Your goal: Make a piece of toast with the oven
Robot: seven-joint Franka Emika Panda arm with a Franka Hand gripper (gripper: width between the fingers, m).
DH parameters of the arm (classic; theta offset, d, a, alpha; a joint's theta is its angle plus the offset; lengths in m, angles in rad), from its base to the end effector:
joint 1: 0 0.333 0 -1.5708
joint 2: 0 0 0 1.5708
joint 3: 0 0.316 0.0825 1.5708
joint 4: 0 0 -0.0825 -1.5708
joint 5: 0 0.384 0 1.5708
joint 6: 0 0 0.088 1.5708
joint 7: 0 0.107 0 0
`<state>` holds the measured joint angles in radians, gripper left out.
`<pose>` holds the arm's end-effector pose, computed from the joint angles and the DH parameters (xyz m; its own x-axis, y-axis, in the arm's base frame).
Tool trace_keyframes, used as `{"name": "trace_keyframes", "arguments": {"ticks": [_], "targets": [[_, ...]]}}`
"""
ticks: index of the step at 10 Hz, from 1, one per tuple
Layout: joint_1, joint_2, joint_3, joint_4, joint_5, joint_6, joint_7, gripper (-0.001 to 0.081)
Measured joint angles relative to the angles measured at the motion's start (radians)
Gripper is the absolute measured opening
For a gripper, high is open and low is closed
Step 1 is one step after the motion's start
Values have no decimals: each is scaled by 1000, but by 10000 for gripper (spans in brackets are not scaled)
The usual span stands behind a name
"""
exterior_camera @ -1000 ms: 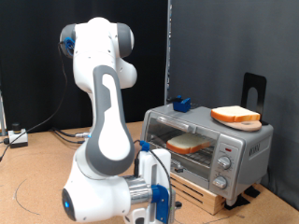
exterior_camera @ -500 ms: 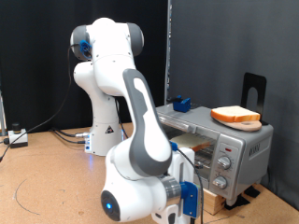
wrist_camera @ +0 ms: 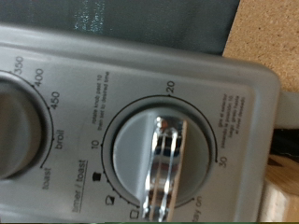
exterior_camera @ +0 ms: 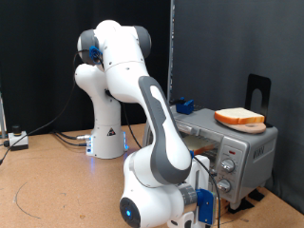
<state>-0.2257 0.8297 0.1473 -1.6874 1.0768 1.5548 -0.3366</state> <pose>0.6002 0.0423 0.1369 0.8082 0.1330 -0.5737 -0.5202 -0.2952 -0.8014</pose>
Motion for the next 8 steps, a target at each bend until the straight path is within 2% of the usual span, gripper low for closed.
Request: {"name": "trace_keyframes", "arguments": {"ticks": [6, 7, 8], "targets": [[18, 10, 28, 0, 1, 26, -17, 807], [19, 10, 29, -1, 1, 26, -17, 695], [19, 10, 30, -1, 1, 26, -17, 548]]}}
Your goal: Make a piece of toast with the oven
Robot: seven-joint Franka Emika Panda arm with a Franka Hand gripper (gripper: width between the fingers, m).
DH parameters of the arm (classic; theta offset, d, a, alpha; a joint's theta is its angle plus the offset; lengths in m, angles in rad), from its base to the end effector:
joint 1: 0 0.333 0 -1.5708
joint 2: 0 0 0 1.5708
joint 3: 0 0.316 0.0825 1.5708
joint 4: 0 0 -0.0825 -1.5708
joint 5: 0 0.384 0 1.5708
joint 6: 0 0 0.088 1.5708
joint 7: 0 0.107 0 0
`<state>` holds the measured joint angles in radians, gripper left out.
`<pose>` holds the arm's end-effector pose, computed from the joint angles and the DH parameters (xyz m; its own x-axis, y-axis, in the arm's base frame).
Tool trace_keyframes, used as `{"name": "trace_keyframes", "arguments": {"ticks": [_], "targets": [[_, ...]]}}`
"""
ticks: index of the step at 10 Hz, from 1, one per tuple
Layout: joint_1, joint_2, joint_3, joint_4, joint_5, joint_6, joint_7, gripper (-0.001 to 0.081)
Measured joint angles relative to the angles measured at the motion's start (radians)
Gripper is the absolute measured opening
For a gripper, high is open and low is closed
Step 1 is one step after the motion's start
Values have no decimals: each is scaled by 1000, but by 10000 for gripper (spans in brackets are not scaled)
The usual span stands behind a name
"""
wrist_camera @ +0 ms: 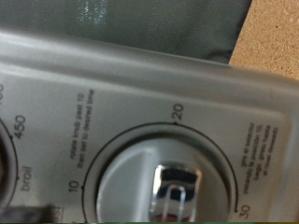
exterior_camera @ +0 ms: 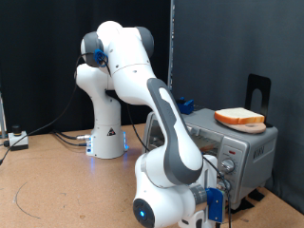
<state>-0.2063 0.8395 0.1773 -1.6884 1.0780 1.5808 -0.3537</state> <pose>0.5991 0.0688 0.1332 0.8150 0.1603 -0.5569 -0.4970 -0.3008 -0.8139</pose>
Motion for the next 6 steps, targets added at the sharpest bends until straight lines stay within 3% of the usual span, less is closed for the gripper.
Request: {"name": "trace_keyframes", "arguments": {"ticks": [1, 2, 3, 4, 5, 6], "targets": [[0, 0, 0, 0, 0, 0, 0, 548], [0, 0, 0, -1, 0, 0, 0, 341], [0, 1, 0, -1, 0, 1, 0, 341], [-1, -1, 0, -1, 2, -5, 0, 156], [-1, -1, 1, -1, 3, -8, 0, 156], [-1, -1, 1, -1, 3, -9, 0, 93]]}}
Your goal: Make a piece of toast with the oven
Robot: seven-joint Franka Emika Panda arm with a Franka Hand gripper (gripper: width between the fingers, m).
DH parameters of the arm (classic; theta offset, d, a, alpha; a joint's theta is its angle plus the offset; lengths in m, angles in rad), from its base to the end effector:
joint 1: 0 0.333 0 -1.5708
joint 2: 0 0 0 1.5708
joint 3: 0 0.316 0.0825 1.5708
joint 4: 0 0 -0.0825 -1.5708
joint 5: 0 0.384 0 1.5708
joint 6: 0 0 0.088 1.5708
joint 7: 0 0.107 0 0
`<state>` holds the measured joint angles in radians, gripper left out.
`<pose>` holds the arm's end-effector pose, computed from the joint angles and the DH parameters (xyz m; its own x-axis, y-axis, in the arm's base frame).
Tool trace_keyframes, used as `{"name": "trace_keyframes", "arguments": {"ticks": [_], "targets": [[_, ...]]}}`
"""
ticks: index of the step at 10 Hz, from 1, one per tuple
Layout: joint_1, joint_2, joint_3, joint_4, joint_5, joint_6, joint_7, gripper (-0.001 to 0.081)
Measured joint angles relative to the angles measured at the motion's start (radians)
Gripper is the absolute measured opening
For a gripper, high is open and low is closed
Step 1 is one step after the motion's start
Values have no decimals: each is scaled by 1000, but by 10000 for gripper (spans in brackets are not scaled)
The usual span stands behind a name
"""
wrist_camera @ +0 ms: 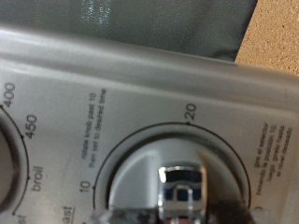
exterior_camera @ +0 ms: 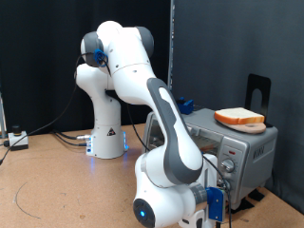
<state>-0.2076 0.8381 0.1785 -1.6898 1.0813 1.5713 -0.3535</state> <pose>0.5984 0.0696 0.1347 0.8127 0.1677 -0.5580 -0.4990 -0.2941 -0.8151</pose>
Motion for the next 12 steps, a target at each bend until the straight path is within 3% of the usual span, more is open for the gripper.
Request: {"name": "trace_keyframes", "arguments": {"ticks": [1, 2, 6, 7, 9, 12], "targets": [[0, 0, 0, 0, 0, -1, 0, 93], [-2, -2, 3, -3, 0, 4, -79, 93], [-24, -31, 20, -69, 59, 55, -557, 93], [-29, -31, 23, -79, 77, 56, -623, 93], [-32, -32, 23, -87, 94, 57, -628, 93], [-32, -32, 22, -86, 95, 54, -555, 93]]}}
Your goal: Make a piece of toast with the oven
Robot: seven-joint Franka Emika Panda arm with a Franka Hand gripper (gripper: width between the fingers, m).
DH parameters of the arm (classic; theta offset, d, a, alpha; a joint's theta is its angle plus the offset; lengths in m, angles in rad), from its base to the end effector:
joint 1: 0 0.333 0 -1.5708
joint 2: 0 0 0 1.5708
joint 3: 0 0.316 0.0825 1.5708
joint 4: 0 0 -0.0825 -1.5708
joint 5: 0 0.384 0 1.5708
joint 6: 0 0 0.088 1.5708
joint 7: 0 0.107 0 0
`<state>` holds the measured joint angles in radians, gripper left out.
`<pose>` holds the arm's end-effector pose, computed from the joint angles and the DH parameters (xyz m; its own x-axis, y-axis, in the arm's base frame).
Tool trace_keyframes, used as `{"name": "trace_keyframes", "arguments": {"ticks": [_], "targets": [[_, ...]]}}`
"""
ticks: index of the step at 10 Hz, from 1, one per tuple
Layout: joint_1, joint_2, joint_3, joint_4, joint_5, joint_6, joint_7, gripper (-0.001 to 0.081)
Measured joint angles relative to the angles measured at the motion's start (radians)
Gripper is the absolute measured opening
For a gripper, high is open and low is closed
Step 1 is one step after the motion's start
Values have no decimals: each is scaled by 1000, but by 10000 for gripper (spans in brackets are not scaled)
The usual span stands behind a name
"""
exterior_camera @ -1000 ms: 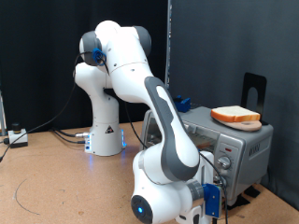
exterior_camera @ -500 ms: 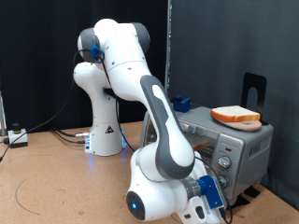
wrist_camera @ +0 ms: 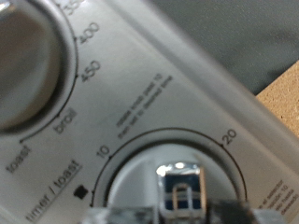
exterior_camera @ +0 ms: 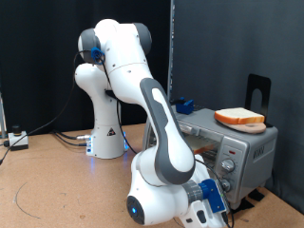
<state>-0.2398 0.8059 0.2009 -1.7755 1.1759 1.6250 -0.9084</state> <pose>0.5873 0.0663 0.1323 0.9788 0.1901 -0.0765 -0.0521 -0.1304 -0.9901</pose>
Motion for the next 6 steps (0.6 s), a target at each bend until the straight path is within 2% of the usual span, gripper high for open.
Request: {"name": "trace_keyframes", "arguments": {"ticks": [1, 2, 3, 4, 5, 6], "targets": [[-2, -8, -2, 1, 0, -17, 37, 100], [-7, -22, -6, 1, -3, -34, 67, 244], [-15, -34, -11, 1, -7, -57, 90, 428], [-25, -49, -21, 1, -25, -85, 122, 428], [-31, -67, -39, 0, -69, -94, 155, 612], [-32, -88, -61, -2, -115, -94, 184, 612]]}}
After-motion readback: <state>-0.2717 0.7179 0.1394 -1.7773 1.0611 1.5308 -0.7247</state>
